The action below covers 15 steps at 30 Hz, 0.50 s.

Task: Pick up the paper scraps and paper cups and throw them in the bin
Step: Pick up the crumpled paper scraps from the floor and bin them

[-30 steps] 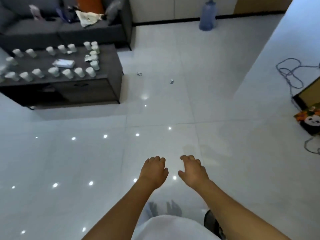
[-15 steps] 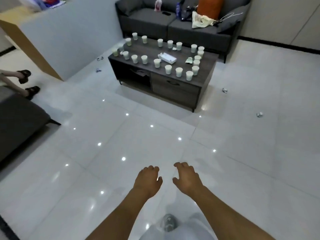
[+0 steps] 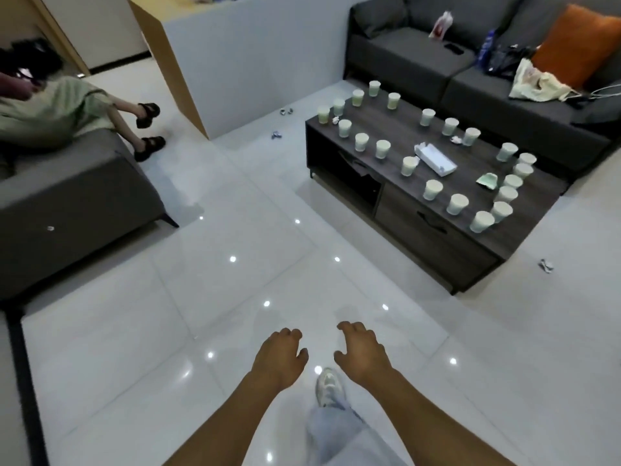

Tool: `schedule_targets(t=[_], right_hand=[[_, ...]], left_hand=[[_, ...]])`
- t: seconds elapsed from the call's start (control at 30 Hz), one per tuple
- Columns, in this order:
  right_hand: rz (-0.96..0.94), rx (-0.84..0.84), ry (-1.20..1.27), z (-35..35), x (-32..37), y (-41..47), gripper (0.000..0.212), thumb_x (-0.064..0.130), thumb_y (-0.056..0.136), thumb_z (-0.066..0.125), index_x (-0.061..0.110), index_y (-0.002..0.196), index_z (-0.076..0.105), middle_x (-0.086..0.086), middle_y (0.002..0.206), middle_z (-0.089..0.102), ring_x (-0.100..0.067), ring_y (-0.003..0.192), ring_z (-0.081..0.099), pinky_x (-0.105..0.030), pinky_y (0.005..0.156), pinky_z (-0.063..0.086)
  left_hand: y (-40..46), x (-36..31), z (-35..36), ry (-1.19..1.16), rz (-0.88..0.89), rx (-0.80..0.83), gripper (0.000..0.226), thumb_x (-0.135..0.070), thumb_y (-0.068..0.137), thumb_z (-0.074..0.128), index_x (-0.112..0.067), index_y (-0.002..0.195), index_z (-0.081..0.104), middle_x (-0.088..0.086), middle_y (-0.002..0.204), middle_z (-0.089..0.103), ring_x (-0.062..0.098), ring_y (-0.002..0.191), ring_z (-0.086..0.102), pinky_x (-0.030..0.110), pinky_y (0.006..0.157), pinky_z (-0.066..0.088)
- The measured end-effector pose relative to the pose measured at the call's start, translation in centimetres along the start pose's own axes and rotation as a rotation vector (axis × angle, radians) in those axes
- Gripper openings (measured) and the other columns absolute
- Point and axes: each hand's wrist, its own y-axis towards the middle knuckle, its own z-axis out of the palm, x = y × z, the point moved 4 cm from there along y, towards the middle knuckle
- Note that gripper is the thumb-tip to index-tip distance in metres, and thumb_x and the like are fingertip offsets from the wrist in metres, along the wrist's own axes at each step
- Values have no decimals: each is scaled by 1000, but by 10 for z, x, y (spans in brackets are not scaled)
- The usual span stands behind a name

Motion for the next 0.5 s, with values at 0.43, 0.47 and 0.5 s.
schedule_targets(t=[0.43,0.47,0.5], right_hand=[[-82,44,-45,-139,109,260,56,28,93,52,22,144,32,-4,142,38,-26,126,41,-38,100,43],[-79,44,-47,-146,120,283,56,27,93,52,21,144,32,-5,142,38,-26,126,41,-38,99,43],[-75,43,-46,-154,131,306,56,27,92,53,21,144,32,-5,141,39,-26,125,41,-38,99,43]], left_hand=[[228,67,-177,-151,-113,-65,42,-36,96,43,-17,133,45,4,126,54,21,116,50,28,93,42],[248,77,-189,-148,-108,-63,42,-36,96,43,-17,133,45,4,125,54,20,116,50,27,92,42],[269,87,-202,-145,-105,-64,42,-37,96,43,-18,133,45,4,125,54,19,116,50,26,91,41]])
